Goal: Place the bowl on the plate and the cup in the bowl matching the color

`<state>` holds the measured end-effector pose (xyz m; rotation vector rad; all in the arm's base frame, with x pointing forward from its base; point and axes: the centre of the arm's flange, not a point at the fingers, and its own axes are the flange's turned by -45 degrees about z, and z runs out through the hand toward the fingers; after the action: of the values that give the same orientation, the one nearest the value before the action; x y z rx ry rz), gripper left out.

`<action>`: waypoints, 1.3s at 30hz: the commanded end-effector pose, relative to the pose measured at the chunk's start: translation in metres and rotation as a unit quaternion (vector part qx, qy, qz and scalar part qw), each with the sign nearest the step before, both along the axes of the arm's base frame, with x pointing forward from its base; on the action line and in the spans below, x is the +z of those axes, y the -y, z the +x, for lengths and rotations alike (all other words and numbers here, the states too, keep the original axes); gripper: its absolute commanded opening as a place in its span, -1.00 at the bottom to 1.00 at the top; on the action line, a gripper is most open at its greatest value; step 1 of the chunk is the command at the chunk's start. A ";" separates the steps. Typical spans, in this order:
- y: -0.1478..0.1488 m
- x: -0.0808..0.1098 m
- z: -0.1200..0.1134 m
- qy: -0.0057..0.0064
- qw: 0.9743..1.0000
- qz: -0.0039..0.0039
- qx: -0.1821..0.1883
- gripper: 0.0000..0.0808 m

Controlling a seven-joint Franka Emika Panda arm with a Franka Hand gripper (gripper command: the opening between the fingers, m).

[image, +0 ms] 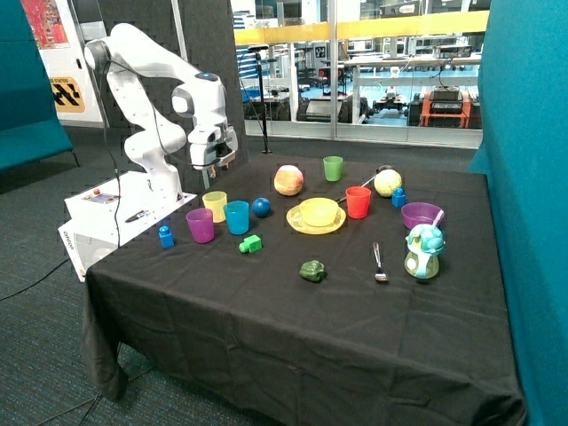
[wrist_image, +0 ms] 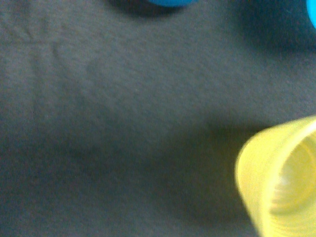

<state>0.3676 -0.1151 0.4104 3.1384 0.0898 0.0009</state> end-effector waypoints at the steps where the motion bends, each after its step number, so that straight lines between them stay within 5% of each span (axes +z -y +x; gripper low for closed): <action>1: 0.024 -0.003 -0.006 0.000 0.993 0.001 -0.117 0.22; 2: 0.025 -0.006 -0.008 0.000 0.999 0.001 -0.044 0.22; 9: 0.027 -0.017 -0.003 0.000 0.999 0.001 -0.052 0.22; 10: 0.033 -0.010 0.009 0.000 0.984 0.001 0.177 0.21; 11: 0.028 -0.016 0.004 0.000 0.999 0.001 -0.051 0.21; 14: 0.020 -0.024 0.000 0.000 0.998 0.001 -0.069 0.22; 15: 0.027 -0.016 0.013 0.000 0.982 0.001 0.189 0.22; 16: 0.021 -0.023 0.009 0.000 0.999 0.001 -0.042 0.21; 17: 0.020 -0.026 0.008 0.000 1.000 0.001 0.024 0.21; 18: 0.016 -0.029 0.008 0.000 0.999 0.001 -0.039 0.21; 19: 0.012 -0.031 0.009 0.000 0.999 0.001 -0.055 0.22; 20: 0.010 -0.033 0.010 0.000 1.000 0.001 -0.031 0.22; 28: -0.004 -0.040 0.018 0.000 1.000 0.001 -0.019 0.22; 39: -0.004 -0.042 0.015 0.000 1.000 0.001 -0.032 0.22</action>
<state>0.3826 -0.1143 0.3724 3.1406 0.0174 -0.0017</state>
